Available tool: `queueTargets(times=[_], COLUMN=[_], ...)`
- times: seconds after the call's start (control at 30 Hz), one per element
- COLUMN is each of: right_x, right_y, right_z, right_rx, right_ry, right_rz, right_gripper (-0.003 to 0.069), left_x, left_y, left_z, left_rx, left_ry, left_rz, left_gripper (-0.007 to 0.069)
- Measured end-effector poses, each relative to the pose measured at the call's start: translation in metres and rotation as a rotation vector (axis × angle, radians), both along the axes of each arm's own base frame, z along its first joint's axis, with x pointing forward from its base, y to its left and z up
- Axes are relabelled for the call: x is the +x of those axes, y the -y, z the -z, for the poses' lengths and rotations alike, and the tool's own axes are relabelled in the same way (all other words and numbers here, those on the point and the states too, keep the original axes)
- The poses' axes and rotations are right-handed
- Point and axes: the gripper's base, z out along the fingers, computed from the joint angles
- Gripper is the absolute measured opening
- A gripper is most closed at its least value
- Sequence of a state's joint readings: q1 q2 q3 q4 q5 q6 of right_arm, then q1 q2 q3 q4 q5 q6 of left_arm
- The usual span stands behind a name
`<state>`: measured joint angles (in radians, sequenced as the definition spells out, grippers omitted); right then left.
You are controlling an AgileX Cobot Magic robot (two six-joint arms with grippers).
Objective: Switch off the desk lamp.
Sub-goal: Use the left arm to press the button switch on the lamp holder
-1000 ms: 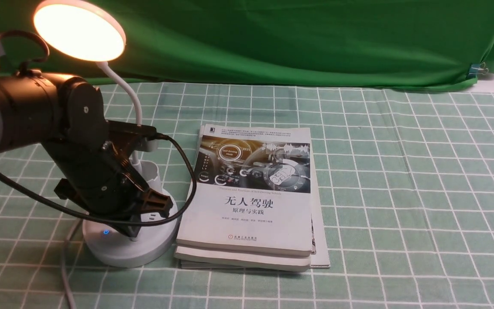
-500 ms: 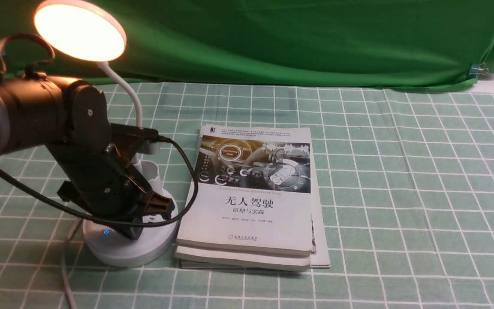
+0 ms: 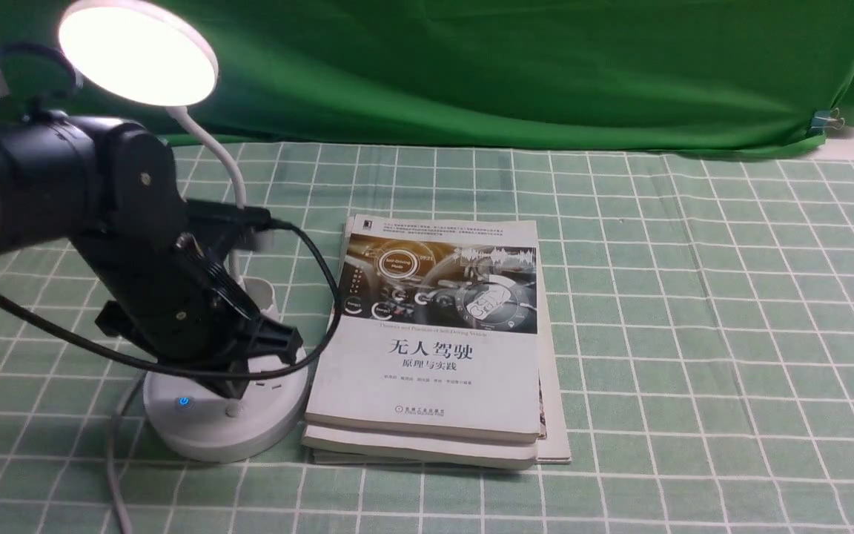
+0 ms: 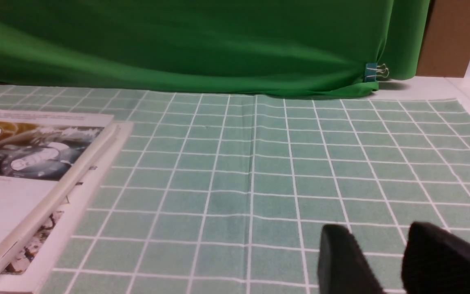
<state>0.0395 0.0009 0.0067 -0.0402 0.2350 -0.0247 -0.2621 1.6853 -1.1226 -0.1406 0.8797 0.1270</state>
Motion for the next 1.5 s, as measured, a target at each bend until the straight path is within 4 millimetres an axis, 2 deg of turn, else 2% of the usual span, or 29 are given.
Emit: queueTargets(times=[0.13, 0.37, 0.5, 0.7, 0.83, 0.97, 1.17, 1.27, 1.5], right_x=[0.0, 0.0, 0.0, 0.0, 0.0, 0.0, 0.0, 0.0, 0.0], right_y=[0.0, 0.0, 0.0, 0.0, 0.0, 0.0, 0.0, 0.0, 0.0], right_z=[0.0, 0.0, 0.0, 0.0, 0.0, 0.0, 0.0, 0.0, 0.0], right_rx=[0.0, 0.0, 0.0, 0.0, 0.0, 0.0, 0.0, 0.0, 0.0], right_ry=[0.0, 0.0, 0.0, 0.0, 0.0, 0.0, 0.0, 0.0, 0.0], right_rz=[0.0, 0.0, 0.0, 0.0, 0.0, 0.0, 0.0, 0.0, 0.0], right_gripper=[0.0242, 0.0242, 0.0242, 0.0242, 0.0242, 0.0242, 0.0242, 0.0242, 0.0242], left_x=[0.0, 0.007, 0.007, 0.004, -0.001, -0.002, 0.003, 0.006, 0.008], left_y=[0.0, 0.002, 0.001, 0.0, -0.002, -0.002, -0.001, 0.0, 0.0], left_z=[-0.002, 0.028, 0.029, 0.019, -0.002, -0.005, 0.01, 0.026, 0.029], left_rx=[-0.007, 0.019, 0.032, 0.033, 0.018, 0.015, 0.023, 0.036, 0.039], left_ry=[0.007, -0.081, -0.089, -0.059, 0.006, 0.017, -0.01, -0.06, -0.074], left_rz=[-0.005, -0.004, 0.003, 0.008, 0.008, 0.008, 0.006, 0.006, 0.007], left_gripper=[0.0, 0.0, 0.0, 0.0, 0.0, 0.0, 0.0, 0.0, 0.0])
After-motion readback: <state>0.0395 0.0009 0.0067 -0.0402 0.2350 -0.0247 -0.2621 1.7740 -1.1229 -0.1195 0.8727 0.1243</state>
